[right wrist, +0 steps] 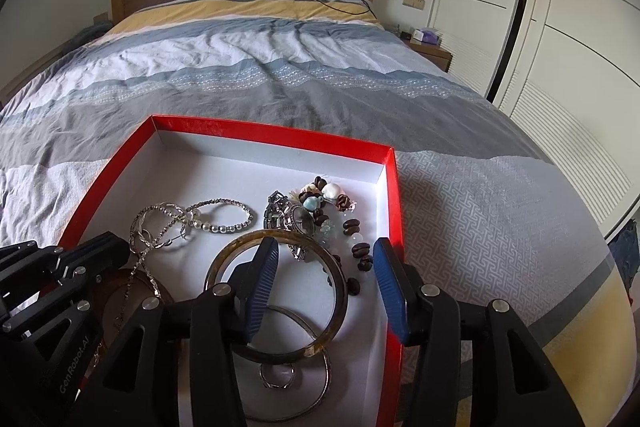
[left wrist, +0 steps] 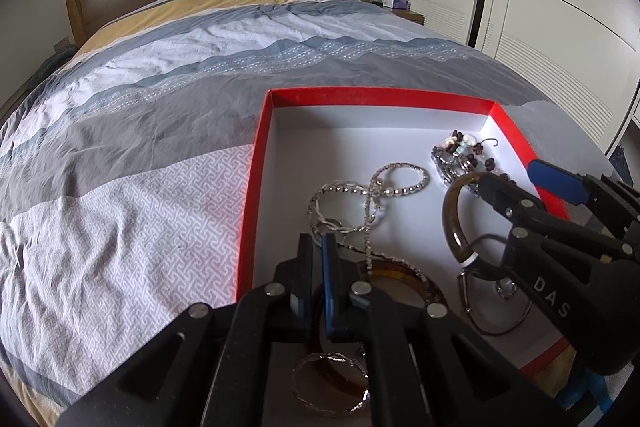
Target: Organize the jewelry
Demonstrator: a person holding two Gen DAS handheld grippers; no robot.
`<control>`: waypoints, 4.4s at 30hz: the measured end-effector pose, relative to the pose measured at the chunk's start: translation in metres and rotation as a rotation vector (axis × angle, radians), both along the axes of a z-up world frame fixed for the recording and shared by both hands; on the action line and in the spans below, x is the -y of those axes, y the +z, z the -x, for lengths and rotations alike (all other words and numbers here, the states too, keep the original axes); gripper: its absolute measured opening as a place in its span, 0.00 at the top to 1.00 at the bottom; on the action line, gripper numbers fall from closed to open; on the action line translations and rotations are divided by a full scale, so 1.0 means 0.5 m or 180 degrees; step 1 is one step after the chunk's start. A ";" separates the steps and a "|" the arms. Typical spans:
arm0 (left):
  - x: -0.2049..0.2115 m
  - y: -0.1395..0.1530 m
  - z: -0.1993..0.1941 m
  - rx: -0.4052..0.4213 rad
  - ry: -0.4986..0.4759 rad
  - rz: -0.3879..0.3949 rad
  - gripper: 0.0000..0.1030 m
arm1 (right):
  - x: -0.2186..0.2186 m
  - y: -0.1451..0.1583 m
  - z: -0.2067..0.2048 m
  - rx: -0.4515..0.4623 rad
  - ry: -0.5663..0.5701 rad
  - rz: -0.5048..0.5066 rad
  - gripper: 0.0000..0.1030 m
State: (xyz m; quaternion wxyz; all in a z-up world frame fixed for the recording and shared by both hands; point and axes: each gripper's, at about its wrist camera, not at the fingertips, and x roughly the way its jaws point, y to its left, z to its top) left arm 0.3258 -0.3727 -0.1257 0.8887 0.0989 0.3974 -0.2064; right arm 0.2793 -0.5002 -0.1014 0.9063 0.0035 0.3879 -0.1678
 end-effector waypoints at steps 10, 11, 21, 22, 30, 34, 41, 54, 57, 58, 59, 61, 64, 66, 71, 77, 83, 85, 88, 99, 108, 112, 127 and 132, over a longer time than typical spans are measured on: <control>-0.002 0.004 0.001 -0.0011 0.0017 0.0049 0.92 | -0.001 0.009 0.002 0.0046 0.0016 0.0011 0.52; -0.002 0.005 0.003 -0.0007 0.0017 0.0060 0.89 | -0.001 0.009 0.002 0.0050 0.0018 0.0012 0.52; 0.005 0.011 0.014 0.0006 -0.0025 0.0138 0.77 | -0.005 0.017 0.004 0.0094 0.0020 0.0052 0.49; 0.005 0.012 0.014 0.0007 -0.0024 0.0142 0.77 | -0.006 0.017 0.004 0.0096 0.0020 0.0056 0.49; -0.001 0.019 0.017 0.0054 0.0005 0.0187 0.72 | -0.008 0.022 0.006 0.0114 0.0010 0.0108 0.47; -0.004 0.024 0.022 0.0089 0.0024 0.0207 0.69 | -0.011 0.026 0.009 0.0129 0.0016 0.0131 0.47; -0.007 0.026 0.024 0.0087 0.0032 0.0254 0.69 | -0.018 0.041 0.013 0.0178 0.0024 0.0199 0.44; -0.020 0.044 0.034 0.0199 0.0113 0.0298 0.61 | -0.027 0.052 0.011 0.0219 0.0033 0.0249 0.44; -0.021 0.047 0.035 0.0206 0.0118 0.0311 0.61 | -0.028 0.056 0.012 0.0237 0.0038 0.0254 0.41; -0.021 0.048 0.036 0.0218 0.0117 0.0310 0.61 | -0.029 0.057 0.013 0.0244 0.0039 0.0258 0.40; -0.021 0.049 0.037 0.0227 0.0115 0.0314 0.60 | -0.030 0.058 0.013 0.0251 0.0038 0.0264 0.39; -0.023 0.052 0.038 0.0229 0.0115 0.0334 0.60 | -0.031 0.060 0.013 0.0256 0.0039 0.0269 0.39; -0.026 0.056 0.041 0.0240 0.0115 0.0354 0.60 | -0.033 0.062 0.013 0.0264 0.0038 0.0279 0.39; -0.029 0.061 0.043 0.0250 0.0117 0.0368 0.60 | -0.032 0.064 0.015 0.0274 0.0029 0.0285 0.37; -0.044 0.079 0.053 0.0342 0.0154 0.0358 0.60 | -0.033 0.075 0.020 0.0316 0.0019 0.0301 0.33; -0.071 0.101 0.065 0.0518 0.0283 0.0294 0.60 | -0.037 0.089 0.024 0.0376 0.0019 0.0306 0.29; -0.110 0.116 0.073 0.0705 0.0476 0.0174 0.60 | -0.044 0.112 0.036 0.0477 0.0013 0.0327 0.23; -0.129 0.123 0.076 0.0696 0.0533 0.0123 0.60 | -0.046 0.120 0.038 0.0511 0.0011 0.0330 0.21; -0.161 0.140 0.087 0.0696 0.0585 0.0027 0.60 | -0.055 0.136 0.045 0.0568 0.0020 0.0343 0.21; -0.320 0.199 0.157 0.0409 0.1007 -0.0167 0.52 | -0.157 0.172 0.112 0.0567 0.0205 0.0046 0.18; -0.375 0.259 0.267 0.0509 0.1042 -0.0245 0.52 | -0.264 0.153 0.220 0.0296 0.0474 -0.0285 0.18; -0.404 0.290 0.312 0.0599 0.1052 -0.0206 0.52 | -0.281 0.170 0.261 0.0292 0.0440 -0.0359 0.12; -0.482 0.376 0.472 0.0783 0.1006 -0.0064 0.51 | -0.342 0.230 0.426 0.0297 0.0482 -0.0313 0.10; -0.506 0.388 0.522 0.0774 0.0997 -0.0019 0.51 | -0.361 0.252 0.478 0.0375 0.0512 -0.0249 0.10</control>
